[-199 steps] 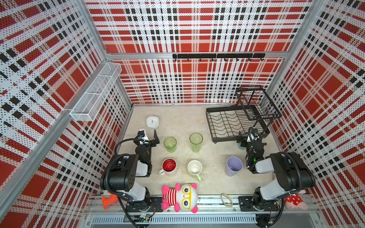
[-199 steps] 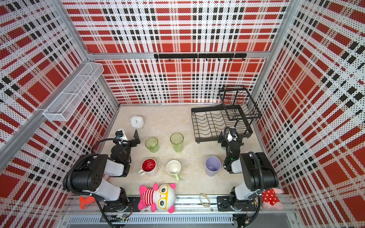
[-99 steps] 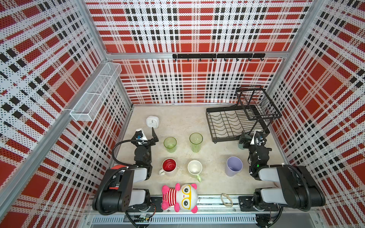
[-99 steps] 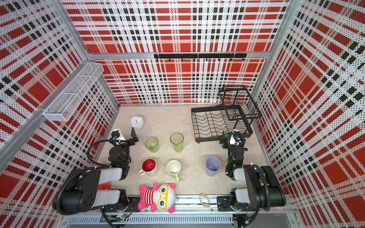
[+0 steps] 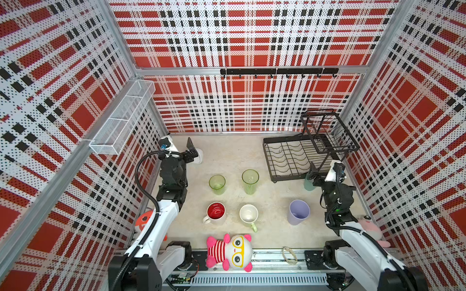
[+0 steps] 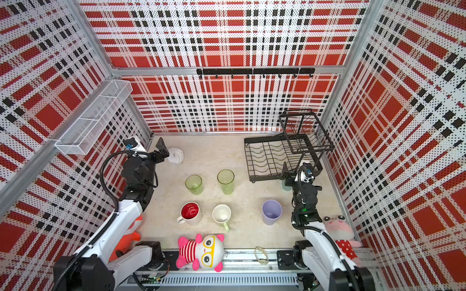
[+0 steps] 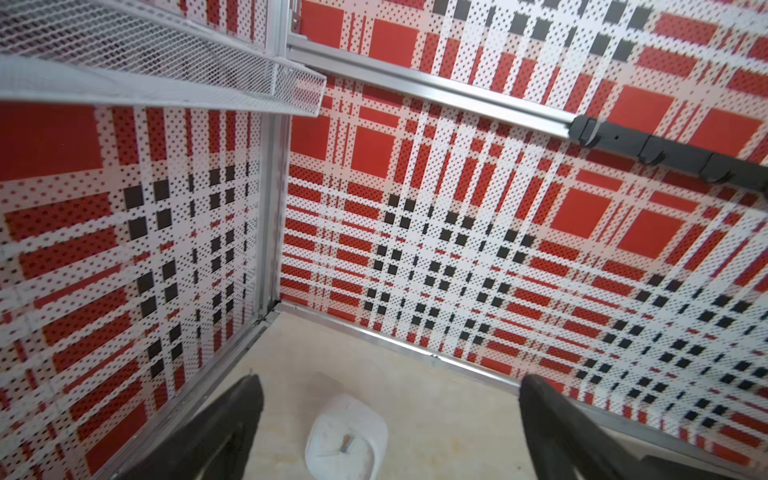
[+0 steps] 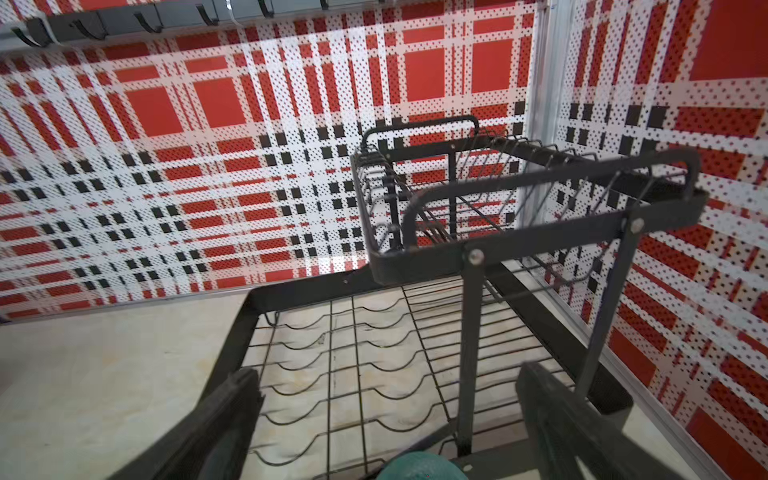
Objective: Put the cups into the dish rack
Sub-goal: 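Raise the right gripper toward the dish rack frame while the left arm lifts, then grasp the dish rack frame with the right gripper and pull it toward the table center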
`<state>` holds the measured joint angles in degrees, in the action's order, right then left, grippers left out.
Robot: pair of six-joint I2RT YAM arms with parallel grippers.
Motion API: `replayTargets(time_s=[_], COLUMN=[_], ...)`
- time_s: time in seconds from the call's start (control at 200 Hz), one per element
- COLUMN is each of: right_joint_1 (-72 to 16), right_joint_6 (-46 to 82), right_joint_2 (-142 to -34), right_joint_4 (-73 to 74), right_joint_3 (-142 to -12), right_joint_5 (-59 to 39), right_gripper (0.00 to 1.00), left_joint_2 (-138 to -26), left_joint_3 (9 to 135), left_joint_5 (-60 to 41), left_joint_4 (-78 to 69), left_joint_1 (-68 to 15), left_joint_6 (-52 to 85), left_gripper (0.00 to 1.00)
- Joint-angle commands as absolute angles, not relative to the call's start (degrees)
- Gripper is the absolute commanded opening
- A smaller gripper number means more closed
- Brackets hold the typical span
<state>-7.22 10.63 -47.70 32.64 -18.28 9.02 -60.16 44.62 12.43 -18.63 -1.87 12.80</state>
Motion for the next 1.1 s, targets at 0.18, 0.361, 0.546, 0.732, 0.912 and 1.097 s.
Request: replayTargets(time_s=[0.18, 0.361, 0.546, 0.732, 0.912, 1.097], right_joint_1=[-8.3, -9.0, -9.0, -7.2, -1.9, -0.8], right_joint_6=[17.3, 15.1, 10.2, 8.7, 9.7, 6.7], right_joint_2=[-49.7, -56.4, -67.3, -79.8, -89.2, -100.5], right_joint_4=[-1.5, -11.0, -23.4, -35.0, -38.0, -46.2], right_joint_3=[-36.9, -49.7, -67.8, -87.5, -97.3, -109.3], right_joint_5=[2.4, -7.8, -5.9, -6.1, -9.3, -5.3], right_gripper=[0.93, 0.84, 0.8, 0.78, 0.79, 0.8], left_joint_2=[-57.2, -56.5, -59.2, -63.1, -65.4, -67.5], left_joint_3=[48.3, 40.8, 48.1, 51.6, 51.5, 51.2], left_joint_5=[-13.6, -35.1, -17.4, -8.2, -1.1, -0.1], left_joint_4=[2.5, -9.6, 5.8, 9.6, 8.1, 7.2], left_joint_1=[11.9, 18.3, 3.2, -8.0, -16.2, -17.6], left_joint_6=[31.8, 40.8, 24.2, 17.7, 14.6, 13.4], left_gripper=[0.98, 0.98, 0.98, 0.98, 0.98, 0.98])
